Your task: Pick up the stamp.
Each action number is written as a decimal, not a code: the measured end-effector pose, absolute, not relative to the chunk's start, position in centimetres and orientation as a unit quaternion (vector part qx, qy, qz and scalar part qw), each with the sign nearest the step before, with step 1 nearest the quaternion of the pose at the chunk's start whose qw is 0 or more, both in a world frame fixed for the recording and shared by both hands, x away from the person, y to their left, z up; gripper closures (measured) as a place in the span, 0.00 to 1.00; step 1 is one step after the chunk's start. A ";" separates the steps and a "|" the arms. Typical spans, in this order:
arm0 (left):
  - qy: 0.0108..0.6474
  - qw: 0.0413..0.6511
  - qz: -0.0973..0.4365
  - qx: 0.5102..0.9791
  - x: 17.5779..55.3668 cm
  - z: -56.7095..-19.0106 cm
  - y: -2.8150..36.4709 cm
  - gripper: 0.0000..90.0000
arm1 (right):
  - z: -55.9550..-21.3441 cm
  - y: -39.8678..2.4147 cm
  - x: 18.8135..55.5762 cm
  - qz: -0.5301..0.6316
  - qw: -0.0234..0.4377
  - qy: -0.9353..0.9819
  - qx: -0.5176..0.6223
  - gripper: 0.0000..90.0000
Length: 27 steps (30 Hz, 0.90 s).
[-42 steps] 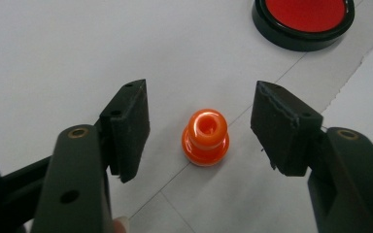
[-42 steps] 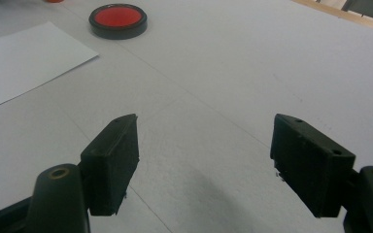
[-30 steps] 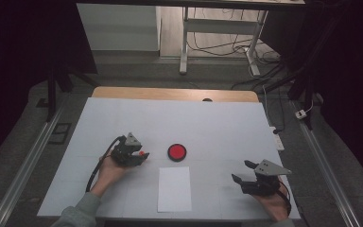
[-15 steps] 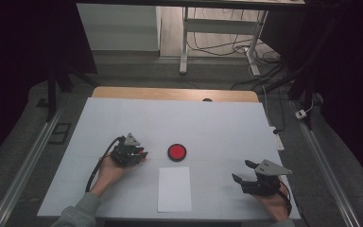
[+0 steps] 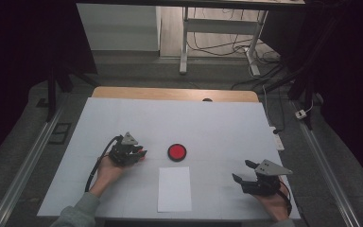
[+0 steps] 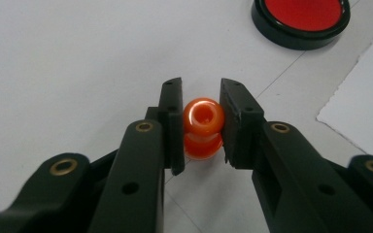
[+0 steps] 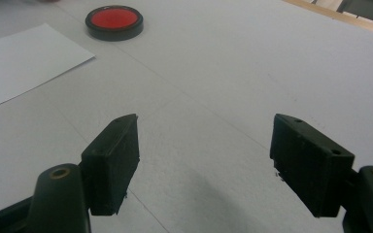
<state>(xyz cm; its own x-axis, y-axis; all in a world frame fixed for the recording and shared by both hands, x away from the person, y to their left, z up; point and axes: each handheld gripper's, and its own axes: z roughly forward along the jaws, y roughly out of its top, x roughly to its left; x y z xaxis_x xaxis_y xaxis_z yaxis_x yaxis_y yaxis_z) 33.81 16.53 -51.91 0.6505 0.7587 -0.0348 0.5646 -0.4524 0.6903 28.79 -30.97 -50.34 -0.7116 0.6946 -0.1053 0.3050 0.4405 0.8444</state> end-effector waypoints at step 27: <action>0.388 0.419 0.132 0.810 32.9 -49.4 17.3 0.80 | -50.4 -30.7 28.8 0.436 0.227 0.817 0.302 0.29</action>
<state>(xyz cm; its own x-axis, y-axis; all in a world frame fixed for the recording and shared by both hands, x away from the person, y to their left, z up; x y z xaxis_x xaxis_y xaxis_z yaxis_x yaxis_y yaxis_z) 32.86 17.33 -49.39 0.6646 0.7388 -0.1117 0.5179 -0.3476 0.7817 28.75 -30.74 -50.37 -0.7149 0.6908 -0.1081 0.2953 0.4385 0.8488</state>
